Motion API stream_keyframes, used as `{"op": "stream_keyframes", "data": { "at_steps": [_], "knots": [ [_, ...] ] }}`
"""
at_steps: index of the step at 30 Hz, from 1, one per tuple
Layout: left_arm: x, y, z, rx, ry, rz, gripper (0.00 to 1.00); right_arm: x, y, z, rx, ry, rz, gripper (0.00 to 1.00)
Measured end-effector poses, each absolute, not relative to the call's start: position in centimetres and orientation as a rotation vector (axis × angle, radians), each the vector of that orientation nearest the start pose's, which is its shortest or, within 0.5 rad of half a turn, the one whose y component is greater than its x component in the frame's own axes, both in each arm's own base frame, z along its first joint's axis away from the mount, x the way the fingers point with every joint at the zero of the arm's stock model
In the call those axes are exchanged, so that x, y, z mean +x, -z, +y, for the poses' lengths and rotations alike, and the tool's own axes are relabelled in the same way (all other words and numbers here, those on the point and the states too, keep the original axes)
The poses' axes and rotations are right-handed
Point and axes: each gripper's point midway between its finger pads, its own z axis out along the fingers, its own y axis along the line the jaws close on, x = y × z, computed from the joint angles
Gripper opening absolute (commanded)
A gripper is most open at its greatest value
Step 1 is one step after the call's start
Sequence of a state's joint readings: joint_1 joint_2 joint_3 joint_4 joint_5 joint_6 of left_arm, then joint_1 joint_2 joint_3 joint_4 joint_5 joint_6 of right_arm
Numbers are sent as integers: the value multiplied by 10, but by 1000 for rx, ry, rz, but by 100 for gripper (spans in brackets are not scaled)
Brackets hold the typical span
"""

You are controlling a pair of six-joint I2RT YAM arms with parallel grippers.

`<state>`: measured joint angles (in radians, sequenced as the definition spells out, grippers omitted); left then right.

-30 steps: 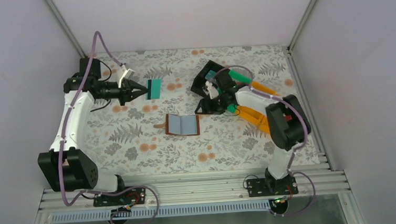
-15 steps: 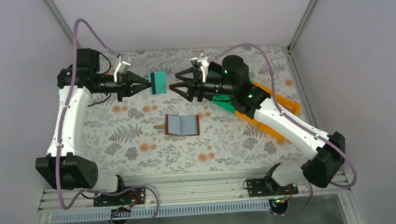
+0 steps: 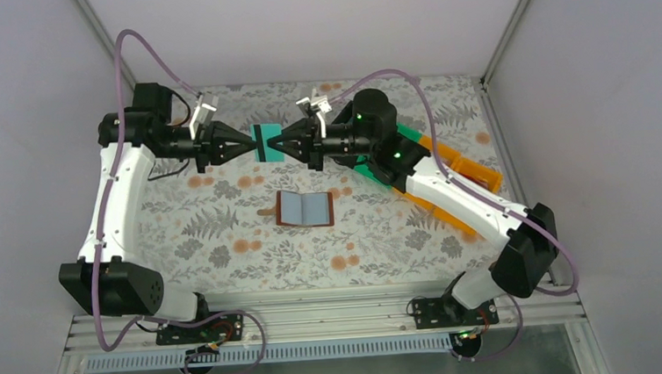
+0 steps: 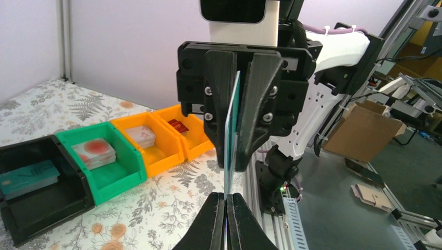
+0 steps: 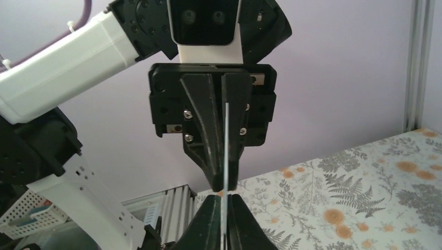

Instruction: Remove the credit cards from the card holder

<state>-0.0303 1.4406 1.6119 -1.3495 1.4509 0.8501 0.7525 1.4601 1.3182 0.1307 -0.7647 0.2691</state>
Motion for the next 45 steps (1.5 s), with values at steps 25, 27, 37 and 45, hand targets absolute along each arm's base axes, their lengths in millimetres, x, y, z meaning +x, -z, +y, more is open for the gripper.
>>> {"op": "stream_keyframes", "data": {
  "at_steps": [25,27,37,45],
  "knots": [
    [365,-243,-129,673,819,2194,100,486,-215,241,-656,356,2235,4],
    [367,-242,-128,672,804,2192,100,497,-187,222,-681,475,2283,4],
    [372,-234,-127,668,806,2204,100,521,-121,205,-826,710,2326,4],
    [373,-229,-128,664,817,2219,100,533,-81,199,-909,837,2325,4]
  ]
}}
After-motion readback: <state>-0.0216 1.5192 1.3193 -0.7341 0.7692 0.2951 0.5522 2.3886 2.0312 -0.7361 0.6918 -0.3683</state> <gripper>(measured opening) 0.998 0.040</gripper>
